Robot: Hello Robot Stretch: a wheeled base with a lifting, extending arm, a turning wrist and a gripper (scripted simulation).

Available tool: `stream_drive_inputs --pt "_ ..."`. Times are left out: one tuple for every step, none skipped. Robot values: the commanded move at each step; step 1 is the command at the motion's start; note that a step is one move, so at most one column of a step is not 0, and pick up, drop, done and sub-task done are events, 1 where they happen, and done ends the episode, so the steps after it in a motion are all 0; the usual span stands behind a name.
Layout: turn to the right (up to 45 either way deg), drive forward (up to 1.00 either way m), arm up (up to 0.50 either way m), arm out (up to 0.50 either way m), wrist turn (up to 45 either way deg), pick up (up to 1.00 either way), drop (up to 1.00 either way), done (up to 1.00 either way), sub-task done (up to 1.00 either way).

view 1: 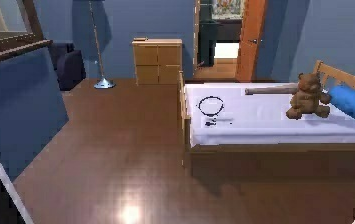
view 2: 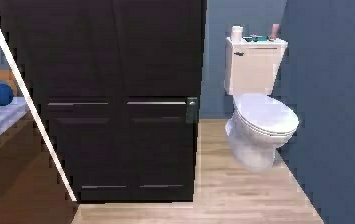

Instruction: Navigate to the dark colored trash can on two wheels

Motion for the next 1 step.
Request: stream_drive_inputs --pt "-18.0 0.00 0.00 0.00 0.0 0.00 0.00 0.00 0.00"
